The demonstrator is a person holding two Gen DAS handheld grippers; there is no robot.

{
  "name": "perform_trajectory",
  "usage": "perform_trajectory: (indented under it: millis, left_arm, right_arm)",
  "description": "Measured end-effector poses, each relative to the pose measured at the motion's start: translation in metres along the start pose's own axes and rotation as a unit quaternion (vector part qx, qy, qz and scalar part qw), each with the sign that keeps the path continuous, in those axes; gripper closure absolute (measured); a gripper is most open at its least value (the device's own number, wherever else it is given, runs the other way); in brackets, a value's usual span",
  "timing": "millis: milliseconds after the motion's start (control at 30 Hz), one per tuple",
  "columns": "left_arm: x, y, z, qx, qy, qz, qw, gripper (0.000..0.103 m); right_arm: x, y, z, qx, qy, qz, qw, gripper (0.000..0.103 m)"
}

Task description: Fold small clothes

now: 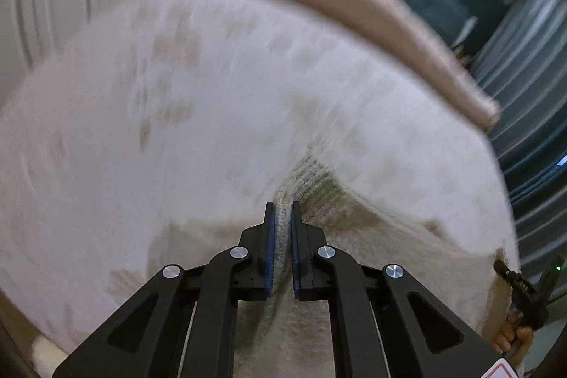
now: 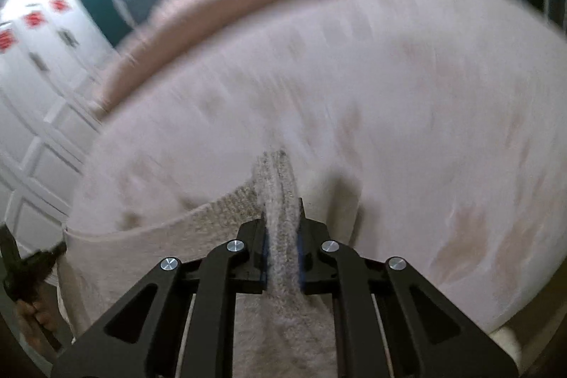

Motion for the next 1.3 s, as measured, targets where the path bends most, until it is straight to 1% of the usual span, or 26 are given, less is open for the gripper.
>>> perform_trajectory:
  millis: [33, 67, 100, 133, 200, 267, 333, 367, 433, 533, 633, 700, 767, 800, 867, 900, 967, 1000, 1033, 1067, 1100, 1133, 1200, 1233, 1267, 1300]
  left_arm:
    - [-0.010, 0.016, -0.013, -0.021, -0.011, 0.011, 0.9997, 0.098]
    - [-0.018, 0.025, -0.022, -0.029, -0.023, 0.012, 0.9992, 0.097]
    - [-0.019, 0.026, -0.024, -0.026, -0.026, 0.010, 0.9993, 0.097]
    - [-0.020, 0.025, -0.025, -0.018, -0.031, 0.006, 0.9994, 0.097]
    - [-0.020, 0.025, -0.024, -0.019, -0.031, 0.005, 0.9993, 0.096]
    - [-0.021, 0.026, -0.025, -0.021, -0.029, 0.006, 0.9993, 0.096]
    - [-0.022, 0.024, -0.027, -0.023, -0.028, 0.007, 0.9993, 0.096]
    - [-0.022, 0.024, -0.027, -0.022, -0.026, 0.008, 0.9994, 0.096]
    - [-0.022, 0.022, -0.029, -0.019, -0.021, 0.013, 0.9995, 0.095]
    - [-0.020, 0.024, -0.025, -0.021, -0.023, 0.014, 0.9994, 0.094]
    - [-0.020, 0.028, -0.023, -0.024, -0.026, 0.010, 0.9993, 0.093]
    - [-0.021, 0.029, -0.023, -0.023, -0.025, 0.009, 0.9994, 0.093]
    - [-0.019, 0.029, -0.024, -0.023, -0.026, 0.013, 0.9993, 0.093]
    - [-0.018, 0.026, -0.023, -0.024, -0.027, 0.015, 0.9993, 0.093]
    - [-0.015, 0.018, -0.024, -0.023, -0.022, 0.015, 0.9994, 0.092]
    - [-0.014, 0.014, -0.024, -0.022, -0.017, 0.015, 0.9995, 0.091]
    - [-0.012, 0.007, -0.028, -0.019, -0.002, 0.018, 0.9997, 0.089]
    - [-0.011, 0.006, -0.030, -0.019, 0.004, 0.022, 0.9996, 0.088]
    - [-0.012, 0.008, -0.033, -0.022, 0.009, 0.025, 0.9994, 0.088]
    - [-0.012, 0.012, -0.036, -0.025, 0.008, 0.025, 0.9993, 0.088]
    - [-0.013, 0.015, -0.038, -0.029, 0.006, 0.026, 0.9992, 0.088]
    - [-0.013, 0.016, -0.038, -0.028, 0.003, 0.028, 0.9992, 0.088]
    - [-0.012, 0.016, -0.036, -0.026, 0.002, 0.035, 0.9990, 0.088]
    - [-0.012, 0.015, -0.035, -0.028, 0.002, 0.036, 0.9990, 0.088]
    - [-0.011, 0.015, -0.036, -0.029, 0.002, 0.036, 0.9989, 0.088]
    - [-0.010, 0.015, -0.035, -0.029, 0.005, 0.036, 0.9989, 0.088]
  right_arm:
    - [0.009, 0.013, -0.007, -0.014, 0.010, -0.010, 1.000, 0.092]
    - [0.012, 0.014, -0.009, -0.006, 0.016, -0.004, 1.000, 0.092]
    - [0.011, 0.009, -0.008, 0.004, 0.019, 0.003, 1.000, 0.090]
    - [0.011, 0.005, -0.007, 0.009, 0.022, 0.008, 1.000, 0.085]
    - [0.008, -0.006, -0.006, 0.018, 0.021, 0.012, 1.000, 0.075]
    - [0.007, -0.019, 0.000, 0.034, 0.005, -0.002, 0.999, 0.052]
    - [0.003, -0.030, 0.003, 0.055, -0.023, -0.028, 0.998, 0.046]
    - [0.002, -0.030, 0.003, 0.055, -0.037, -0.035, 0.997, 0.045]
    - [0.003, -0.025, -0.004, 0.033, -0.056, -0.051, 0.997, 0.045]
    - [0.011, -0.026, -0.029, -0.008, -0.048, -0.038, 0.998, 0.044]
    - [0.024, -0.034, -0.055, -0.023, -0.032, -0.044, 0.998, 0.028]
    - [0.037, -0.033, -0.074, -0.042, -0.012, -0.037, 0.998, 0.028]
    - [0.032, -0.031, -0.088, -0.081, 0.017, 0.023, 0.996, 0.079]
    - [0.029, -0.038, -0.088, -0.081, 0.029, 0.033, 0.996, 0.081]
    - [0.016, -0.064, -0.081, -0.067, 0.044, 0.076, 0.994, 0.086]
    - [0.008, -0.084, -0.079, -0.061, 0.054, 0.106, 0.991, 0.086]
    - [0.007, -0.105, -0.083, -0.062, 0.052, 0.104, 0.991, 0.086]
    - [0.014, -0.103, -0.090, -0.072, 0.048, 0.082, 0.993, 0.086]
    - [0.029, -0.090, -0.105, -0.099, 0.032, 0.034, 0.994, 0.084]
    - [0.039, -0.077, -0.116, -0.124, 0.017, 0.001, 0.992, 0.083]
    - [0.055, -0.060, -0.132, -0.158, 0.002, -0.049, 0.986, 0.083]
    - [0.058, -0.056, -0.137, -0.158, 0.007, -0.052, 0.986, 0.081]
    - [0.048, -0.068, -0.123, -0.123, 0.006, -0.049, 0.991, 0.077]
    - [0.043, -0.079, -0.109, -0.091, -0.001, -0.060, 0.994, 0.068]
    - [0.038, -0.087, -0.098, -0.064, -0.008, -0.065, 0.996, 0.056]
    - [0.027, -0.096, -0.082, -0.029, -0.024, -0.058, 0.998, 0.052]
Point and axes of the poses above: each gripper's, at about its wrist camera, not at the fingertips, and y roughly the way its jaws point, x to its right, z to its top, the point moved 9 cm from there along y, roughly the way its jaws point, and after that the axes turned 1 degree about z, right-handed, at the moved point
